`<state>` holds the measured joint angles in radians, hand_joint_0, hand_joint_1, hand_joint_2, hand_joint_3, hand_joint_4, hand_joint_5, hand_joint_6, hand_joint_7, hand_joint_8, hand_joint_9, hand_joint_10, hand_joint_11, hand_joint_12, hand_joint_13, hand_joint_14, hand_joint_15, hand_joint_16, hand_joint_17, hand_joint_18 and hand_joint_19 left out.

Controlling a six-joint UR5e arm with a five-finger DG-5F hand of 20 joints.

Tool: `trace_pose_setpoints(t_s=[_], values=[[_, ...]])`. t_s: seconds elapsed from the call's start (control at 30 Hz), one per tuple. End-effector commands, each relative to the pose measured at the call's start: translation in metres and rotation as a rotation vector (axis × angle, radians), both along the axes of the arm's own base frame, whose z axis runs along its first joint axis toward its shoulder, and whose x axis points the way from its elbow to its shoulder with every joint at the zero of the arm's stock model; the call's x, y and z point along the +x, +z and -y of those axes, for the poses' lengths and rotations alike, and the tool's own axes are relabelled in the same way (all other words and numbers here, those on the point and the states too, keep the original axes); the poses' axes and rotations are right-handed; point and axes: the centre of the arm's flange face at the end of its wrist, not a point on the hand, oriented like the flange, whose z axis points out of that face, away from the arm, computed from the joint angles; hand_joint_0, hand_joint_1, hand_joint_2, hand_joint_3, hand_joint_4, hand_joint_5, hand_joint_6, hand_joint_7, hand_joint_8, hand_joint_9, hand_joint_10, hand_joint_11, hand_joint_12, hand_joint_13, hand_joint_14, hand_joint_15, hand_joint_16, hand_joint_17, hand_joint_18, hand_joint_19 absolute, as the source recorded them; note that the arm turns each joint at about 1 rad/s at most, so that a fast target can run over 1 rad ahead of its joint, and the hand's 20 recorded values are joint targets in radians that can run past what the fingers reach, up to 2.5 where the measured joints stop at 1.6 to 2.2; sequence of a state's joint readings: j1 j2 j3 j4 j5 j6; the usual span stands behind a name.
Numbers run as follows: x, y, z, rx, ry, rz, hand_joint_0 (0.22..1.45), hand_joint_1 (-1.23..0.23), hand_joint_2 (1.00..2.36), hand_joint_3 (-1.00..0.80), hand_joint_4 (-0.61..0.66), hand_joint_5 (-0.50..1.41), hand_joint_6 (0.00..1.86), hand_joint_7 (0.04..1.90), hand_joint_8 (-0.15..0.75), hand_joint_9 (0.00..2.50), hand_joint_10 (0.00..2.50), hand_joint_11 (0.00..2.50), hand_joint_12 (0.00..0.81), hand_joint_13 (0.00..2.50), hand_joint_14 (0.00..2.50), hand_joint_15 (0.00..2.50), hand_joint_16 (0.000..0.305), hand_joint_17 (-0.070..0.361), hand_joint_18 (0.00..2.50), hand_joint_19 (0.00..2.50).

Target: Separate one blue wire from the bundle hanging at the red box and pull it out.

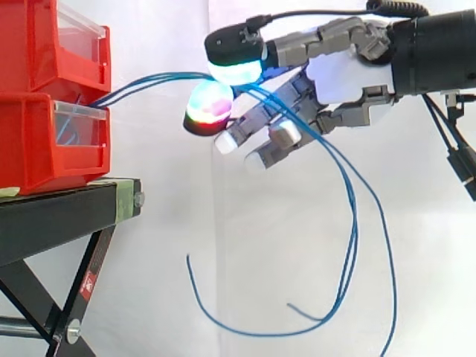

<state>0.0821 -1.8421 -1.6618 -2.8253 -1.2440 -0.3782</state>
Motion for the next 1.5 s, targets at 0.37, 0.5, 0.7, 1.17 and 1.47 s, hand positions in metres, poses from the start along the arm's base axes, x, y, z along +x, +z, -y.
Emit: trace_pose_setpoints(t_s=[0.37, 0.5, 0.7, 1.17, 1.47], values=[[-0.0084, 0.0178, 0.0056, -0.004, -0.010, 0.017, 0.61, -0.63, 1.01, -0.14, 0.21, -0.19, 0.87, 0.80, 0.413, 0.70, 0.02, 0.57, 0.505, 1.58, 0.02, 1.09, 0.060, 0.135, 0.77, 0.29], [-0.0087, 0.0175, 0.0056, -0.016, -0.009, 0.011, 0.61, -0.63, 1.01, -0.14, 0.21, -0.19, 0.87, 0.81, 0.413, 0.71, 0.01, 0.59, 0.494, 1.59, 0.02, 1.16, 0.061, 0.136, 0.78, 0.30], [-0.0093, 0.0168, 0.0065, -0.023, -0.011, 0.008, 0.61, -0.63, 1.01, -0.14, 0.21, -0.19, 0.87, 0.80, 0.414, 0.75, 0.02, 0.62, 0.479, 1.61, 0.01, 1.22, 0.062, 0.139, 0.78, 0.31], [-0.0087, 0.0174, 0.0049, -0.029, -0.009, 0.006, 0.61, -0.62, 1.02, -0.14, 0.21, -0.19, 0.87, 0.81, 0.425, 1.12, 0.02, 1.01, 0.460, 1.60, 0.01, 1.26, 0.062, 0.140, 0.77, 0.33], [-0.0085, 0.0158, 0.0033, -0.030, -0.007, 0.003, 0.61, -0.62, 1.02, -0.15, 0.21, -0.19, 0.87, 0.81, 0.417, 1.24, 0.01, 1.18, 0.457, 1.59, 0.02, 1.27, 0.063, 0.141, 0.77, 0.34]])
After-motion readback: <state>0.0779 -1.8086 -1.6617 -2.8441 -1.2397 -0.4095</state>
